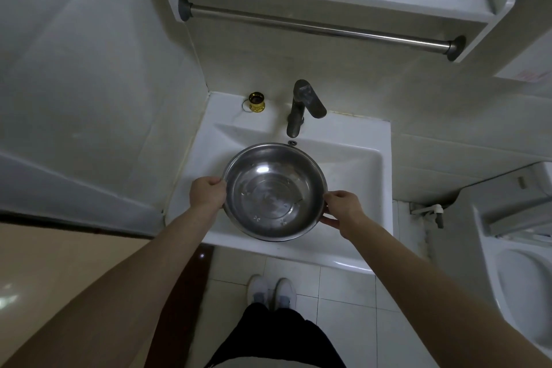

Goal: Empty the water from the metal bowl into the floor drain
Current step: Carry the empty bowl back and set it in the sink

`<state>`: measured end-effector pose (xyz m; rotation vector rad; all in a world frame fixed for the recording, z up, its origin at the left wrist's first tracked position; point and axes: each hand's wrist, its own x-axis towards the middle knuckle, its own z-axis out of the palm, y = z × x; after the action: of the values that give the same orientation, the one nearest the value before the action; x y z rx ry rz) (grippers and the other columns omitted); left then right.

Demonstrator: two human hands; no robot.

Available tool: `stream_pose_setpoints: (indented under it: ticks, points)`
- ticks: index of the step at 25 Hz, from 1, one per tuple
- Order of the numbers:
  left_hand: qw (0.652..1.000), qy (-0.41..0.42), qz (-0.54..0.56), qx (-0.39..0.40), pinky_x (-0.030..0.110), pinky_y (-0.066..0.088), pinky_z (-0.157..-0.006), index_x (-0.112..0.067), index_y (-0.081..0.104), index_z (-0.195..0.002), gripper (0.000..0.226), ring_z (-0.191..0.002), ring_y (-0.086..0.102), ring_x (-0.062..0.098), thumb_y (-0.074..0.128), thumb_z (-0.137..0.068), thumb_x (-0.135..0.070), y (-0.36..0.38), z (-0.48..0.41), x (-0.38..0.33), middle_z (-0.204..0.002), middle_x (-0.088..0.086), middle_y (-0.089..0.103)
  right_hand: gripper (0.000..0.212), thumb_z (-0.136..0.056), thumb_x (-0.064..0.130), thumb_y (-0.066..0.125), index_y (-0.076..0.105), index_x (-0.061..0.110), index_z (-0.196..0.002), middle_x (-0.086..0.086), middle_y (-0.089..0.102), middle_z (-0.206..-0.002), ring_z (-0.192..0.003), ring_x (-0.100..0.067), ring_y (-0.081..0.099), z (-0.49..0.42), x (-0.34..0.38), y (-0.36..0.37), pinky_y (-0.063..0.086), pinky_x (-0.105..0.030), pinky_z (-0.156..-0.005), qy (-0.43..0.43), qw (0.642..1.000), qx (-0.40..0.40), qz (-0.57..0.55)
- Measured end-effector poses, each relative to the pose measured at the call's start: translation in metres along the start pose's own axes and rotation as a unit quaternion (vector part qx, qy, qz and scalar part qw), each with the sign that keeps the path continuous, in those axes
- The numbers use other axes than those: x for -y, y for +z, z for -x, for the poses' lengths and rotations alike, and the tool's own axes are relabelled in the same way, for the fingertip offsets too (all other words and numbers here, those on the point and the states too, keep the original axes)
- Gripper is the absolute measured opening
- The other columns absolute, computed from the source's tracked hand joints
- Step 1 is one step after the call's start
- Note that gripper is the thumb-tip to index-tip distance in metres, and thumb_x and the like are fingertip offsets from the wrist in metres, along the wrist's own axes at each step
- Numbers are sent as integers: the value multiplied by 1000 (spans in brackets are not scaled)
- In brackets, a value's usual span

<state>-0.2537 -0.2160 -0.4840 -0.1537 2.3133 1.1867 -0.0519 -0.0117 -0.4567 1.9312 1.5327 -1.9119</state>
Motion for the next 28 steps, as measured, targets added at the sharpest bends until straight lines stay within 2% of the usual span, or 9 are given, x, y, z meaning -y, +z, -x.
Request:
stream_pose_setpoints:
  ticks: [3,7,9,11,16,20,24,28]
  points:
    - [1000,-8,-18,4,47,61,-70,-4,70,-72,22,-65,58,24,56,-89,-6,10,-9,7,-68,14,60,9,-99,5,62,67,10,-94,-9,70,-94,-86,-25,68,-12,-4,2,58,-31,-59,19,1000,-6,-7]
    - [999,-27,-28,7,49,63,-76,-6,72,-78,18,-75,69,32,59,-91,-8,24,-23,16,-81,18,72,8,-97,5,62,68,9,-102,-10,71,-95,-86,-25,69,-30,-15,5,55,-27,-50,45,999,-8,-6]
    - [999,-34,-32,13,51,62,-79,-10,72,-84,14,-83,71,36,60,-92,-9,32,-31,20,-87,18,73,9,-97,5,63,68,9,-102,-9,71,-95,-86,-25,69,-40,-18,6,55,-26,-47,53,999,-11,-4]
    - [998,-38,-43,21,51,62,-79,-11,73,-86,14,-83,72,35,61,-92,-10,40,-39,23,-87,16,74,7,-97,5,64,69,10,-99,-9,72,-95,-86,-25,70,-51,-21,7,55,-26,-47,61,998,-15,0]
    - [997,-47,-53,10,52,61,-82,-4,77,-98,17,-86,73,34,66,-88,-11,61,-63,33,-92,19,75,6,-96,9,65,67,13,-92,-10,74,-94,-87,-26,72,-81,-23,9,56,-26,-46,74,997,-9,10]
    - [997,-45,-69,10,53,60,-82,-6,78,-89,12,-87,73,35,67,-86,-10,71,-78,37,-88,19,75,6,-96,11,66,69,9,-101,-11,74,-97,-89,-25,72,-101,-24,13,58,-26,-49,71,997,-5,21]
    - [994,-38,-99,7,48,59,-85,-4,78,-90,14,-92,73,34,68,-86,-11,78,-91,41,-95,21,77,9,-96,11,65,71,7,-102,-11,74,-98,-90,-26,73,-116,-27,19,59,-25,-49,72,997,-8,34]
    - [991,-23,-127,19,47,59,-84,-1,78,-87,16,-92,73,35,67,-86,-13,84,-100,43,-94,22,77,9,-97,12,65,70,7,-103,-11,74,-100,-91,-27,73,-127,-32,22,63,-31,-62,79,996,-14,36]
